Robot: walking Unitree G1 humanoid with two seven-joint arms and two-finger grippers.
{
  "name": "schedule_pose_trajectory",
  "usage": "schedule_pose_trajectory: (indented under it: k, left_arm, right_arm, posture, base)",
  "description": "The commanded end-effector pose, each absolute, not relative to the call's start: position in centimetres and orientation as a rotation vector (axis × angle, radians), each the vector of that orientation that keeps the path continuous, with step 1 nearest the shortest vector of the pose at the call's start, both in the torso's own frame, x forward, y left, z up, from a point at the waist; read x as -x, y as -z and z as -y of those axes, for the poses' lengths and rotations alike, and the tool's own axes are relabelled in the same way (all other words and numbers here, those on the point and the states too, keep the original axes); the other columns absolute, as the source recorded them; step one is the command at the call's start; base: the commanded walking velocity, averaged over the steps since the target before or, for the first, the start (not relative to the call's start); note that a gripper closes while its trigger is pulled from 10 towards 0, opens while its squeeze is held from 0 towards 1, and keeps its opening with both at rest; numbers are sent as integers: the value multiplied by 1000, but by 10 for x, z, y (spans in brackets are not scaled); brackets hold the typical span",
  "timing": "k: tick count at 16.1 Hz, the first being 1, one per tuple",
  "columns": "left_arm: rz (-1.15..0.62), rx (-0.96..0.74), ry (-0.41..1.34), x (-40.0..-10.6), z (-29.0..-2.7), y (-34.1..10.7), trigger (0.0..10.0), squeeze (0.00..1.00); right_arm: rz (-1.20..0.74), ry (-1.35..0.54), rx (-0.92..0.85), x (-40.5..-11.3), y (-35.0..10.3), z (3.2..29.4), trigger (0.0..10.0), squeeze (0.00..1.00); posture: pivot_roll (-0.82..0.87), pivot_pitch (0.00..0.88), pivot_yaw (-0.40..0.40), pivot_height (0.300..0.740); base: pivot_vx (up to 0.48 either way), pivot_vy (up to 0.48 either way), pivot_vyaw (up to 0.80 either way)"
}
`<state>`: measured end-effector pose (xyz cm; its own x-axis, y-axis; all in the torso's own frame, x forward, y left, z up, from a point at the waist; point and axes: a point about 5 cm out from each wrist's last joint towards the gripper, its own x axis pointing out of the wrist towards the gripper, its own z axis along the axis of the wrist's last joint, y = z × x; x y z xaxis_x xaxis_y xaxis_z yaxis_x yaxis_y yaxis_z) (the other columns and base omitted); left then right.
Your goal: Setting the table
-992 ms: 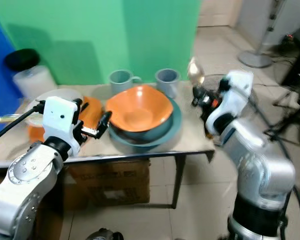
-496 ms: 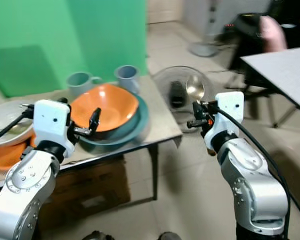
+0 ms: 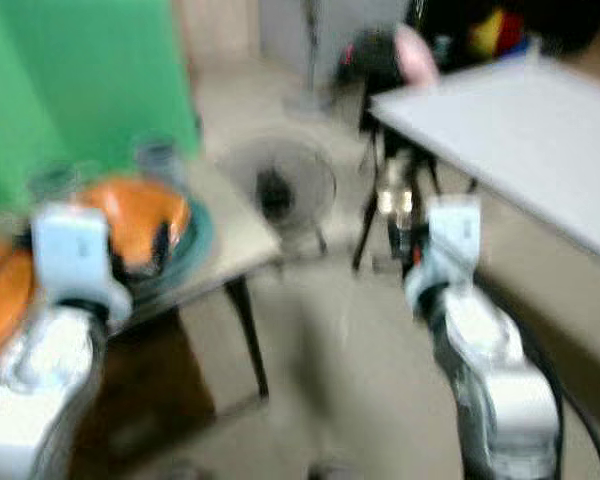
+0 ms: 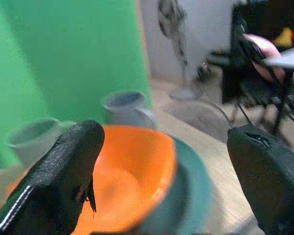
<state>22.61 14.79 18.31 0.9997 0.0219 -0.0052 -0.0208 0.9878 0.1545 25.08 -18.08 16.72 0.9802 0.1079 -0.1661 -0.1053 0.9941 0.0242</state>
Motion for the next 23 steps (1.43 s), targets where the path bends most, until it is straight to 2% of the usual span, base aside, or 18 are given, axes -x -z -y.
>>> schedule_pose_trajectory:
  k: [1, 5, 15, 23]
  left_arm:
    - [17, -142, -60, -228, -156, -189, 10000, 0]
    - [33, -121, -73, -229, -160, -192, 10000, 0]
    - [49, -106, -103, -232, -167, -196, 10000, 0]
    - [40, -102, -90, -240, -172, -194, 10000, 0]
  right_arm:
    - [-154, -83, -5, -253, -169, 180, 10000, 0]
    - [-151, -80, -1, -257, -169, 174, 10000, 0]
    - [-133, -72, -24, -275, -173, 168, 10000, 0]
    - [-150, -153, -37, -273, -166, 159, 10000, 0]
  posture:
    - [-96, 38, 32, 740]
    - [-98, 38, 23, 740]
    - [-92, 33, 12, 740]
    - [-106, 22, 31, 740]
  base:
    - [0, 0, -800]
    - [0, 0, -800]
    - [301, 0, -800]
    - [378, 0, 0]
